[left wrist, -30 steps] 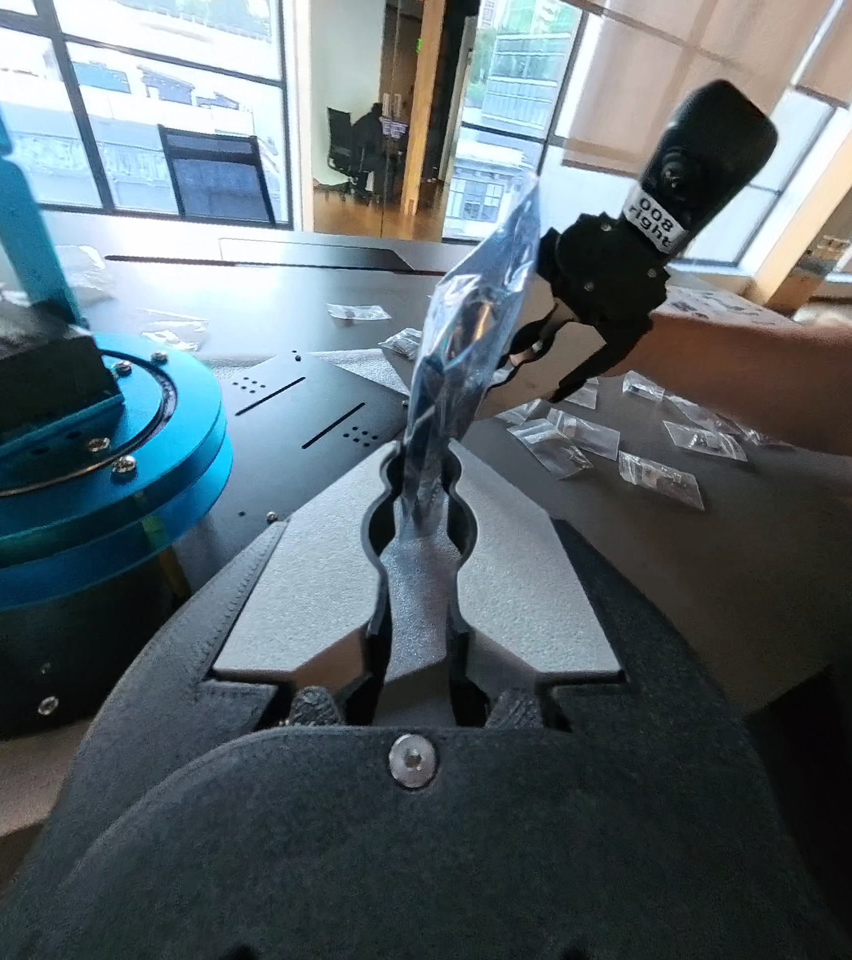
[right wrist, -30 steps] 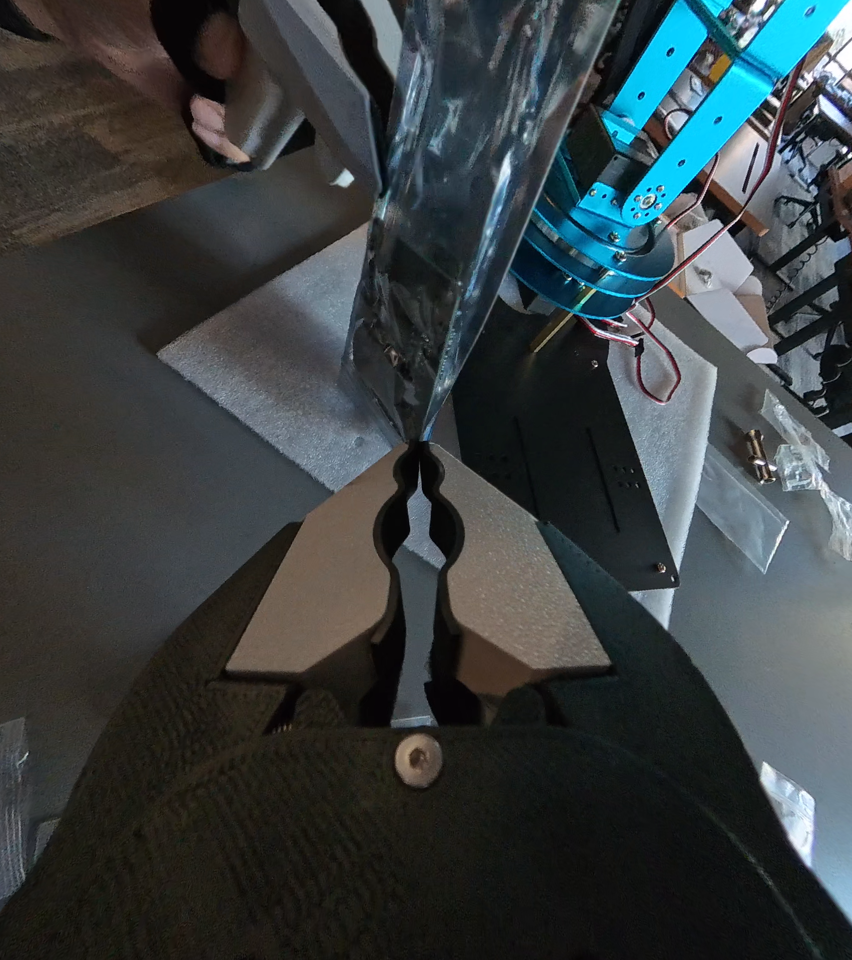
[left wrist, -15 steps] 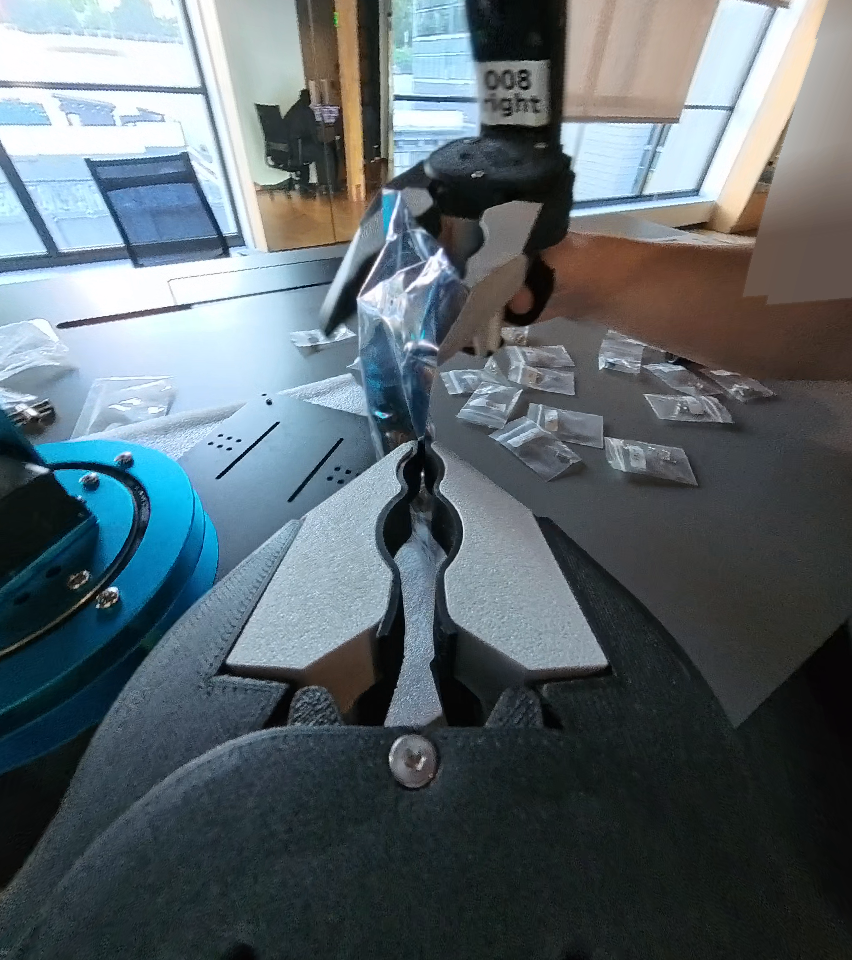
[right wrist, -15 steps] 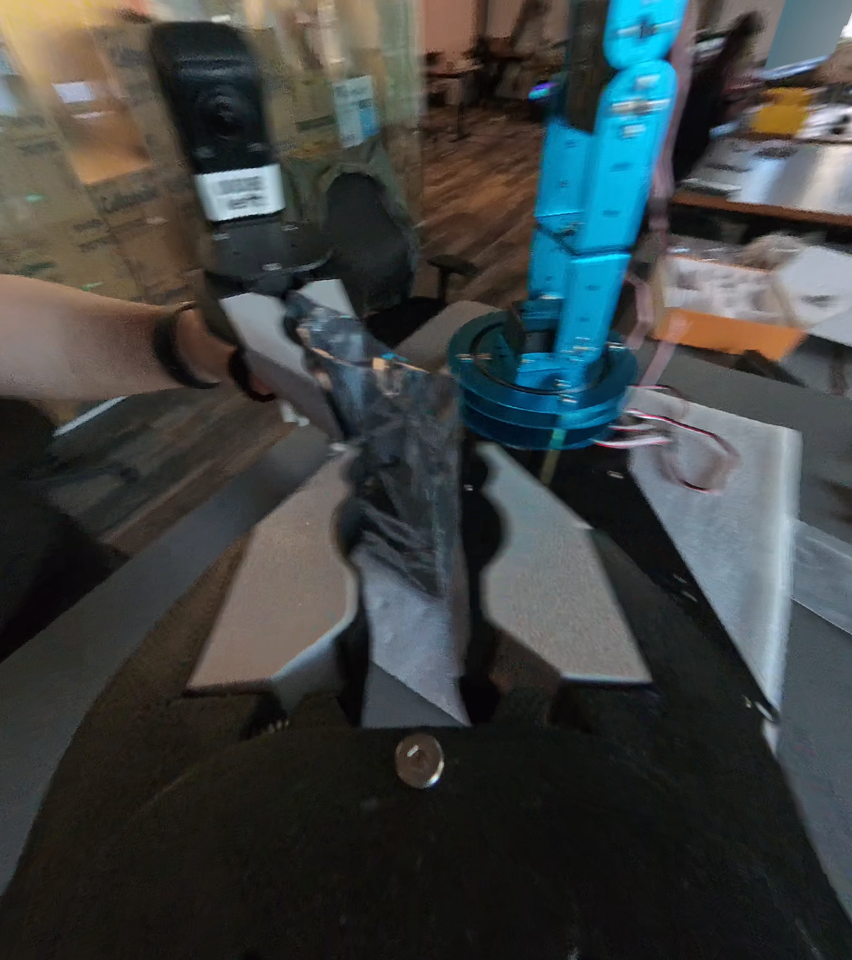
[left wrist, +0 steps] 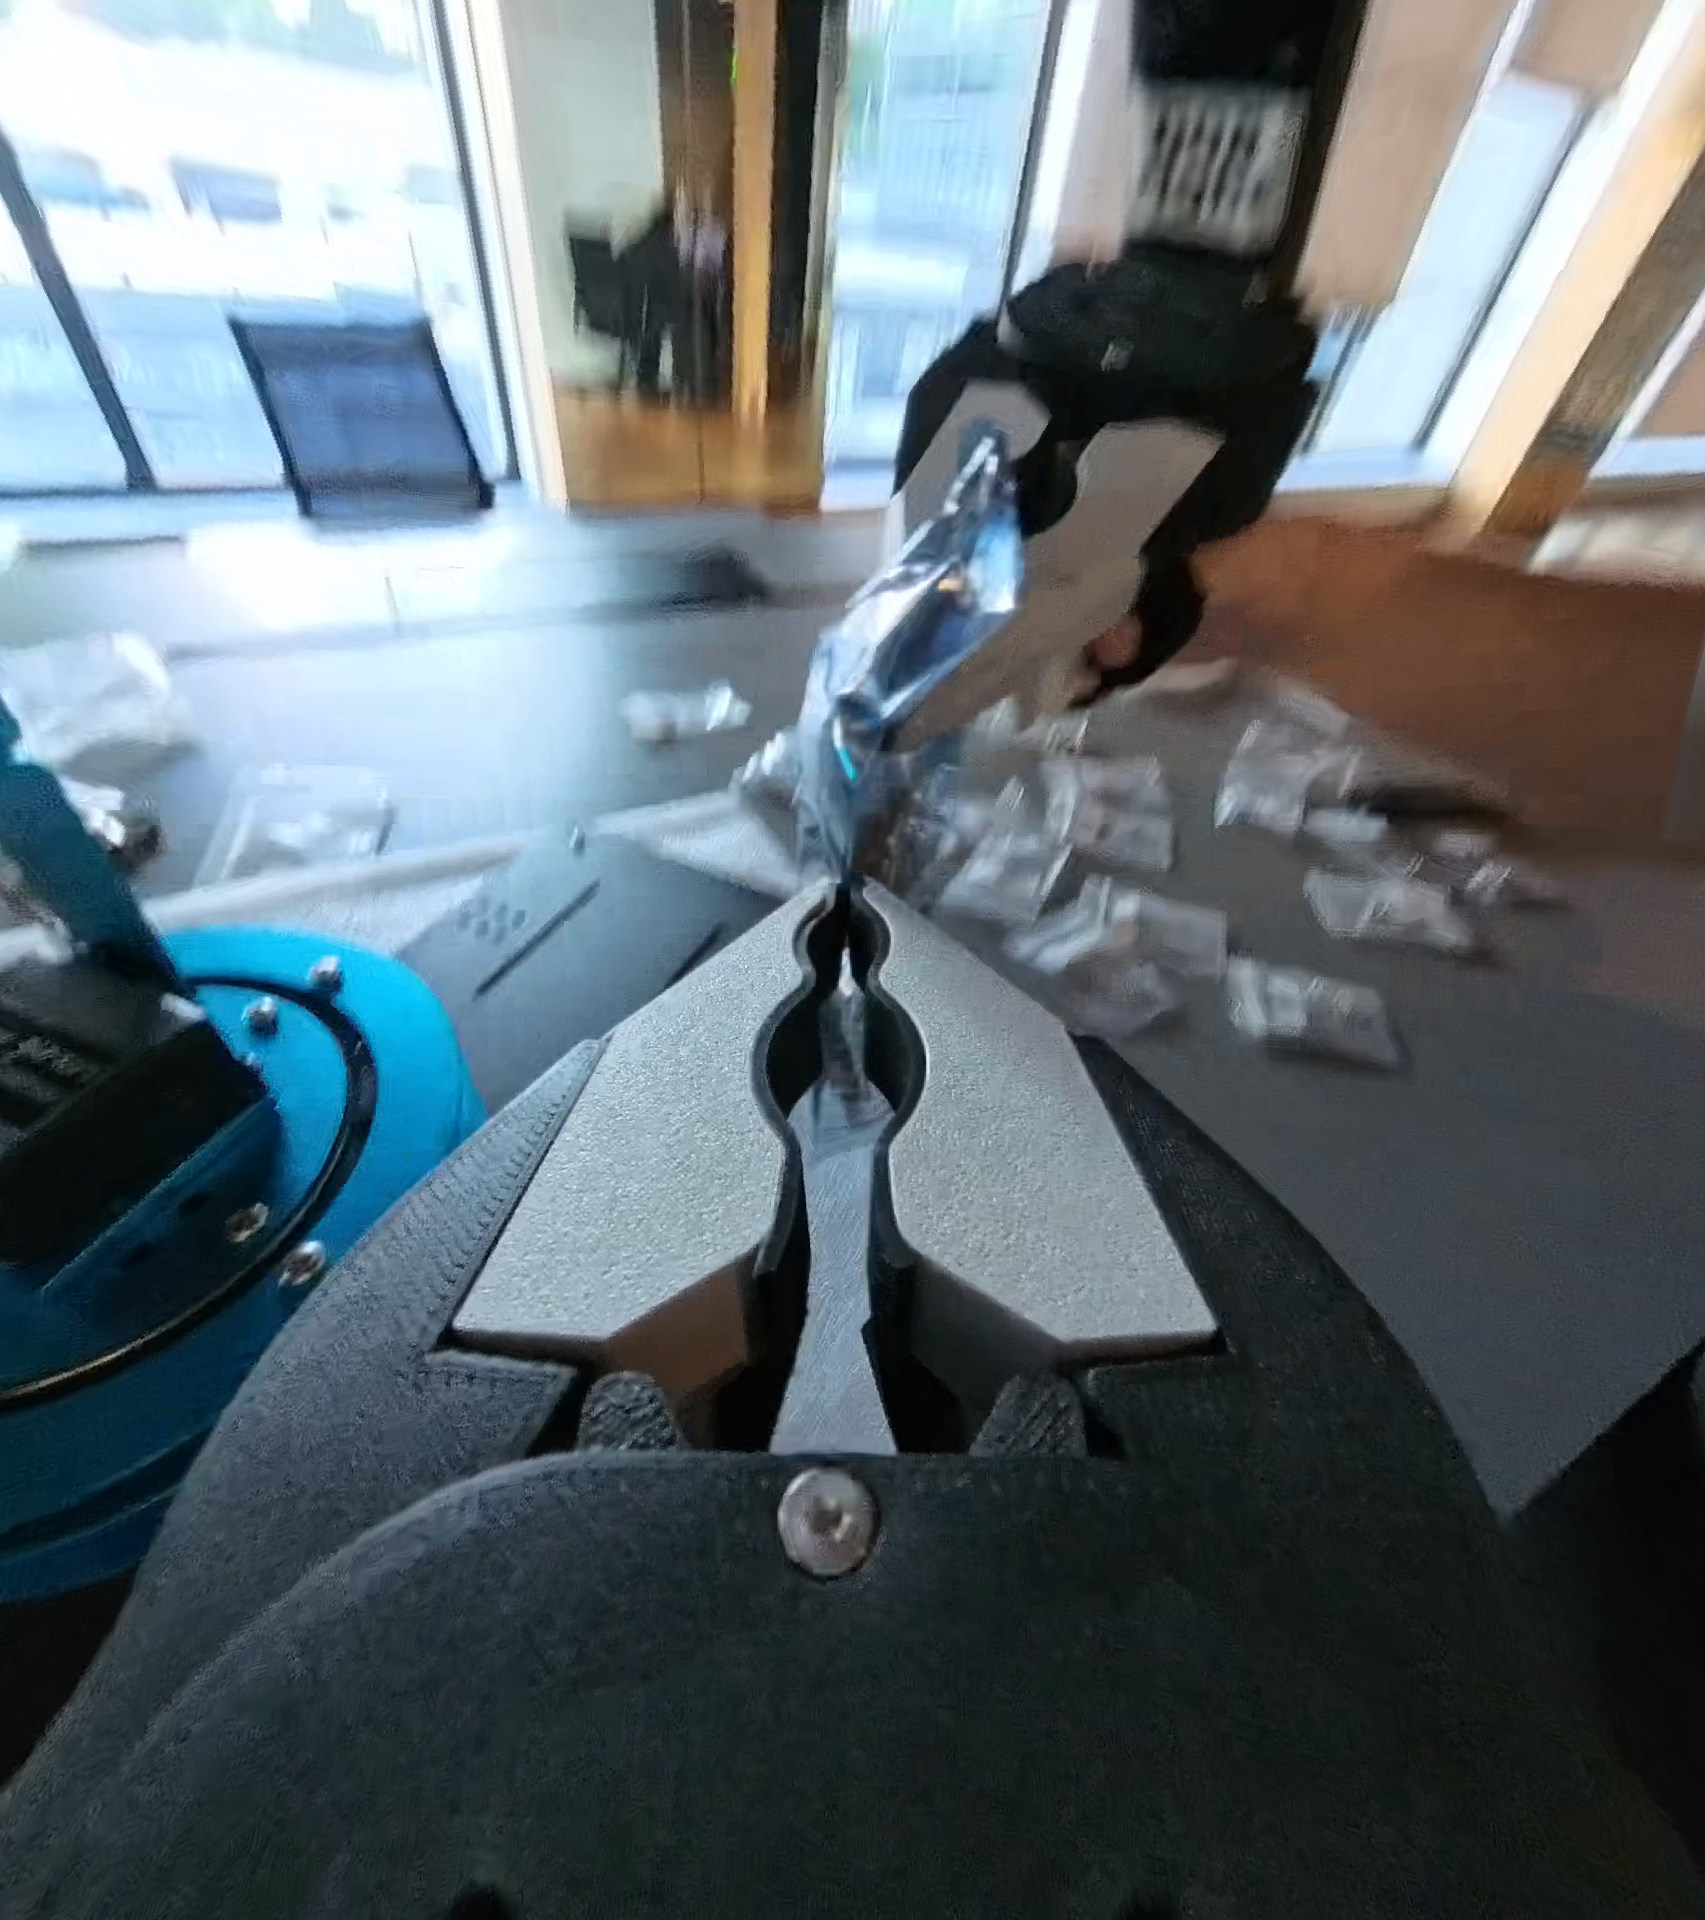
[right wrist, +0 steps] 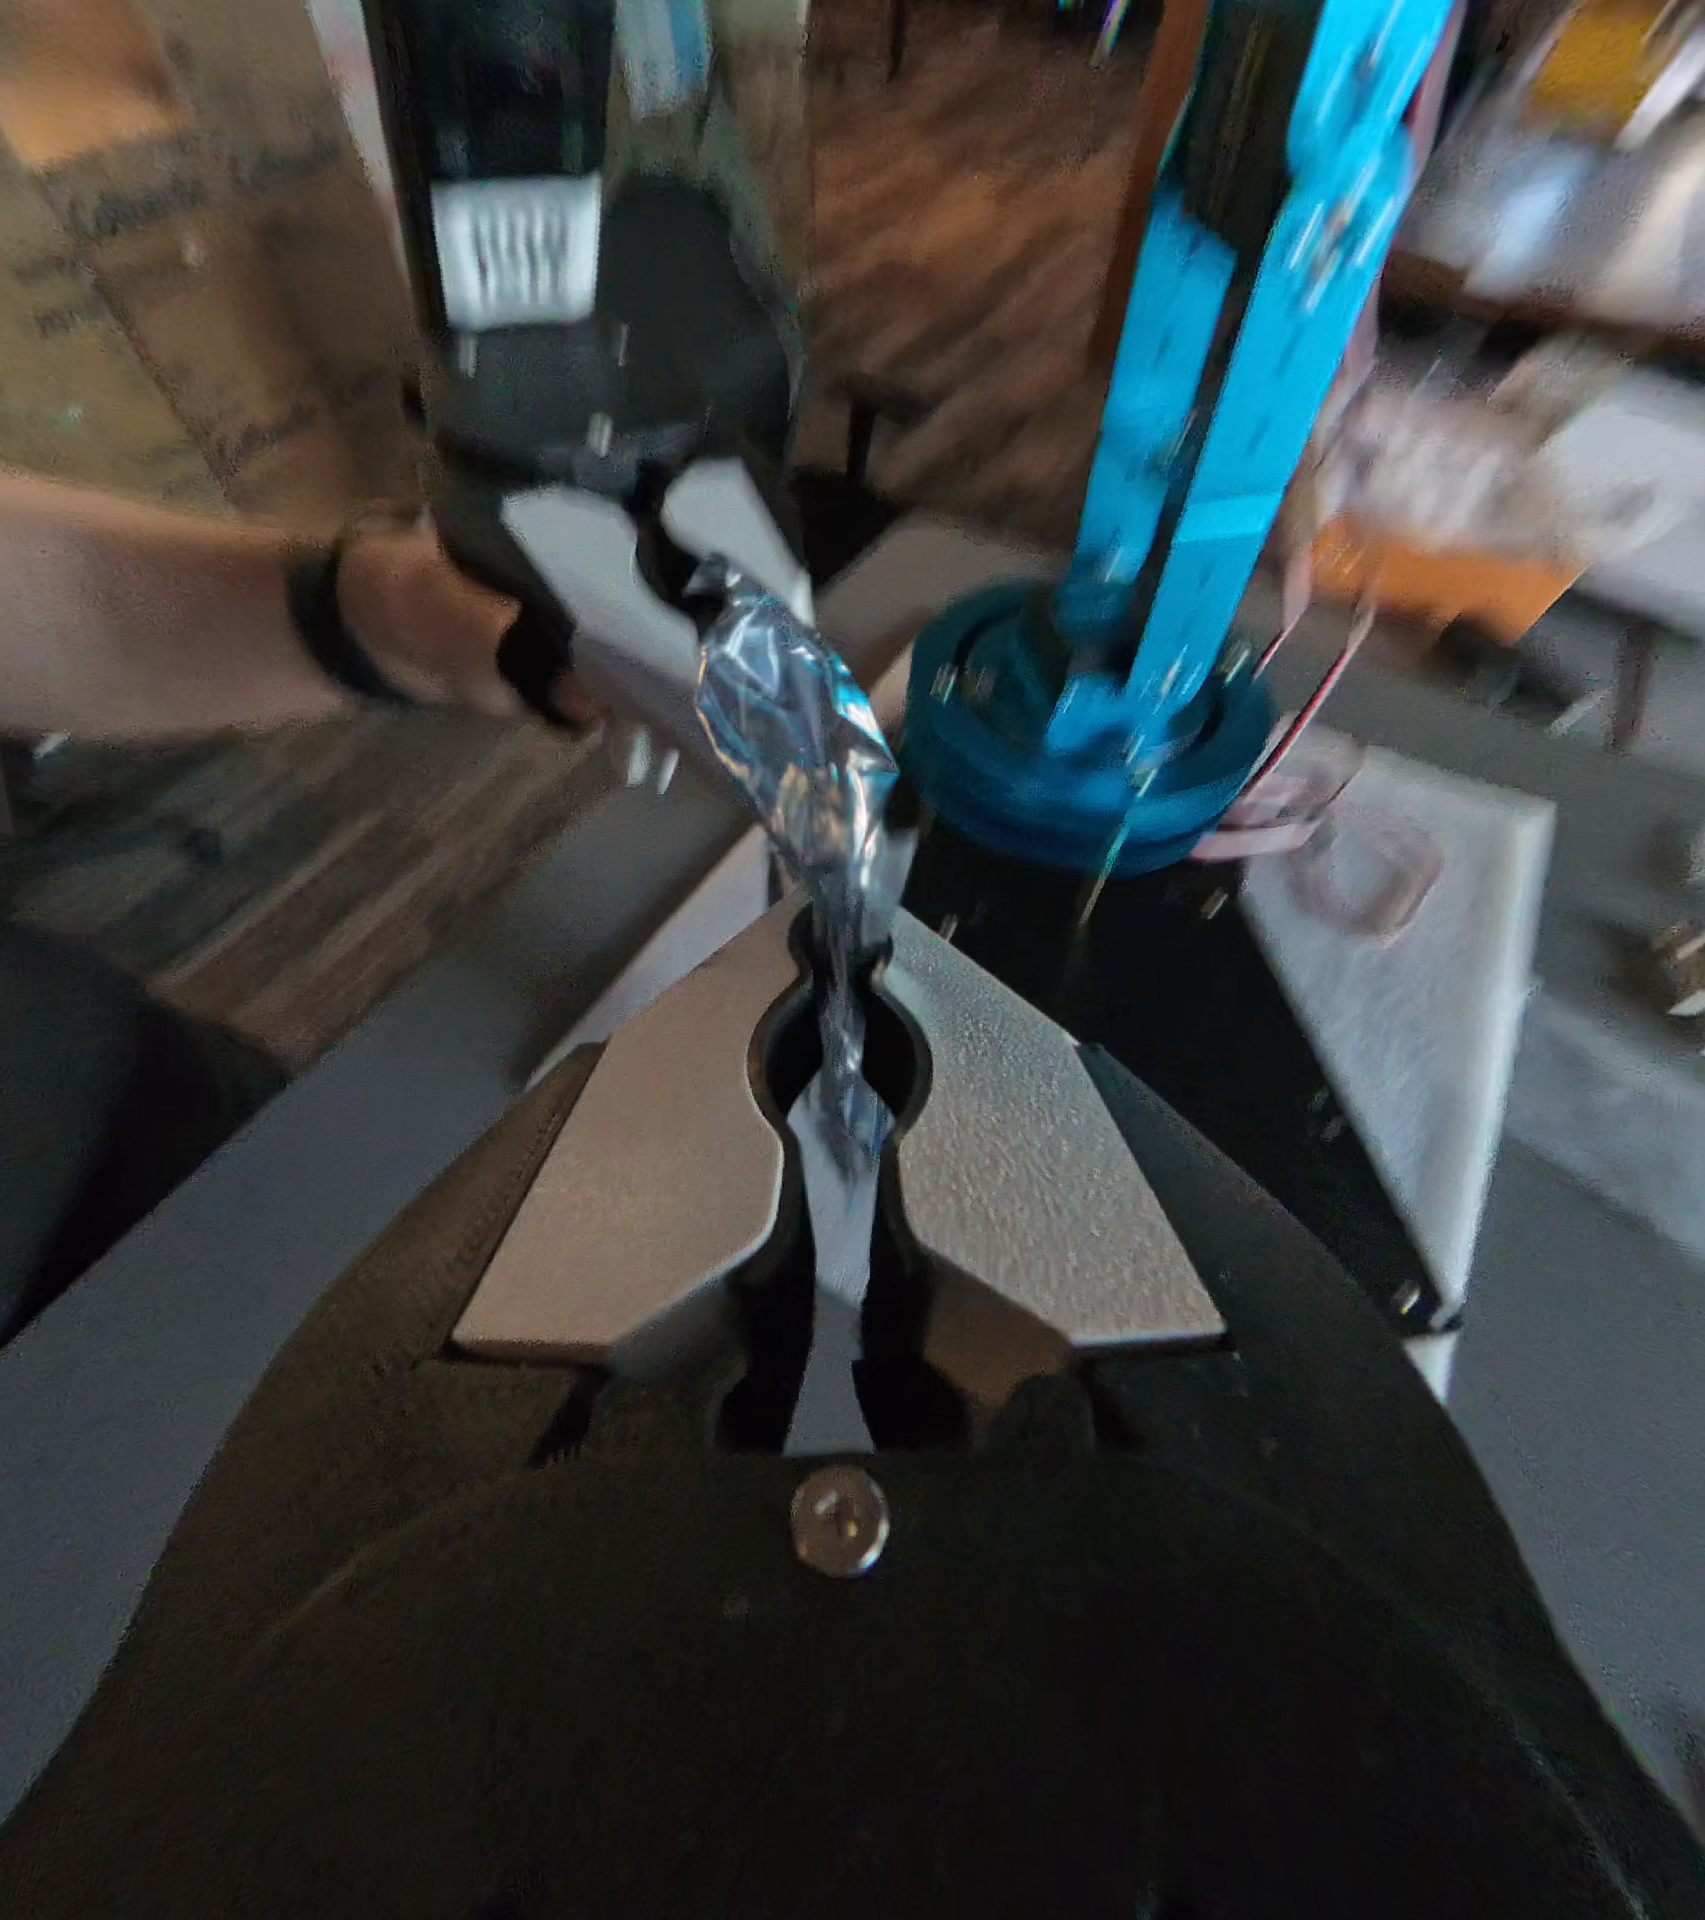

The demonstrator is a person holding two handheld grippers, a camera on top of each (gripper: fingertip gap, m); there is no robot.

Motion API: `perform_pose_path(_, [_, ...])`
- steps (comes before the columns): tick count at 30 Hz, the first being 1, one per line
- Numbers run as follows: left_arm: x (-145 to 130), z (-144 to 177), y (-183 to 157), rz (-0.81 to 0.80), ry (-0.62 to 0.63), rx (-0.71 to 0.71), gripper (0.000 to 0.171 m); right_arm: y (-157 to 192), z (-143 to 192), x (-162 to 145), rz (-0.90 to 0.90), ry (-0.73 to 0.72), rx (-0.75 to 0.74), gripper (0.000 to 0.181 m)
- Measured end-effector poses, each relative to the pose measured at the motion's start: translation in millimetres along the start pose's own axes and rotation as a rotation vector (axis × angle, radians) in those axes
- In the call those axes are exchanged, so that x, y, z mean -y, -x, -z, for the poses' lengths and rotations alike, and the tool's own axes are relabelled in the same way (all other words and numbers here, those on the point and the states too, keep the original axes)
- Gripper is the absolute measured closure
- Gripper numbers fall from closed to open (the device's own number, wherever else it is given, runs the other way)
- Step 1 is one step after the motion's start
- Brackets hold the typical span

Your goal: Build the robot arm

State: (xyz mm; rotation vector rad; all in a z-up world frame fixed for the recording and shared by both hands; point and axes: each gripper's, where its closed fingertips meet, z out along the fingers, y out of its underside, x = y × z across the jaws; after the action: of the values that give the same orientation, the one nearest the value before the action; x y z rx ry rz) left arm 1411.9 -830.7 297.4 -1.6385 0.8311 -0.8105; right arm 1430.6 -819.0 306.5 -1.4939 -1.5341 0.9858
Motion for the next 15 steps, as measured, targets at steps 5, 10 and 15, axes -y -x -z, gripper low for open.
perform_pose_path(5, [4, -3, 7, 0.056, -0.013, 0.001, 0.168, 0, 3, -4, -0.049, 0.023, 0.008, 0.181])
perform_pose_path(10, [-5, 16, 19, 0.15, -0.078, 0.07, 0.137, -20, 30, 9, -0.3, -0.138, 0.023, 0.181])
perform_pose_path(15, [-24, 27, 6, 0.256, -0.123, 0.057, 0.139, -21, 33, 4, -0.31, -0.097, -0.039, 0.181])
